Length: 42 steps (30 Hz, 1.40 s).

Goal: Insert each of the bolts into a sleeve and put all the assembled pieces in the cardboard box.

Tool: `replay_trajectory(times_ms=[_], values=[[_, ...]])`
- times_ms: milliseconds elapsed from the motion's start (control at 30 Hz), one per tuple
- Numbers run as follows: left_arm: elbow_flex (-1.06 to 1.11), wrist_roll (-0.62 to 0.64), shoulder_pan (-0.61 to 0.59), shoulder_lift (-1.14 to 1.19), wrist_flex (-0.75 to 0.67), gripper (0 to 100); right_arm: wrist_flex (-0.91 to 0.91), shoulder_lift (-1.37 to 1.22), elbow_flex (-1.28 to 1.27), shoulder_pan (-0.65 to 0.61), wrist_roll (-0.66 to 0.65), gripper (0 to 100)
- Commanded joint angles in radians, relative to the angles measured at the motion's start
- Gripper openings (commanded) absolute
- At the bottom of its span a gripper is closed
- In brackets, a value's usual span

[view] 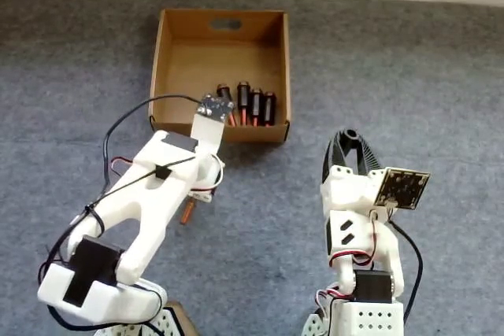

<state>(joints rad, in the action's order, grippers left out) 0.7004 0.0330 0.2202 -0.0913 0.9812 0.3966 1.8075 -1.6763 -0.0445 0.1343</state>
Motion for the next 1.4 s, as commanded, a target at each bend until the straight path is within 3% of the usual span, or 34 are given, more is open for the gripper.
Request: replay_trajectory(times_ms=[0,167,367,800,1067,1167,1367], values=[[-0.036,-0.011,0.019,-0.001,0.011,1,0.007,0.013,-0.11,0.005,0.005,0.6],[-0.041,0.021,0.019,-0.001,0.006,1,0.007,0.013,-0.11,0.005,0.005,0.6],[-0.036,0.1,0.022,-0.001,-0.015,13,0.007,0.013,-0.11,0.005,0.005,0.6],[-0.051,0.103,0.019,0.105,-0.075,9,0.007,0.013,-0.11,0.005,0.005,0.6],[-0.127,0.103,0.024,0.157,-0.003,8,0.007,0.013,-0.11,0.005,0.005,0.6],[-0.128,0.098,0.022,0.153,0.002,3,0.007,0.013,-0.11,0.005,0.005,0.6],[-0.124,0.097,0.021,0.016,0.071,1,0.007,0.013,-0.102,0.005,0.006,0.6]])
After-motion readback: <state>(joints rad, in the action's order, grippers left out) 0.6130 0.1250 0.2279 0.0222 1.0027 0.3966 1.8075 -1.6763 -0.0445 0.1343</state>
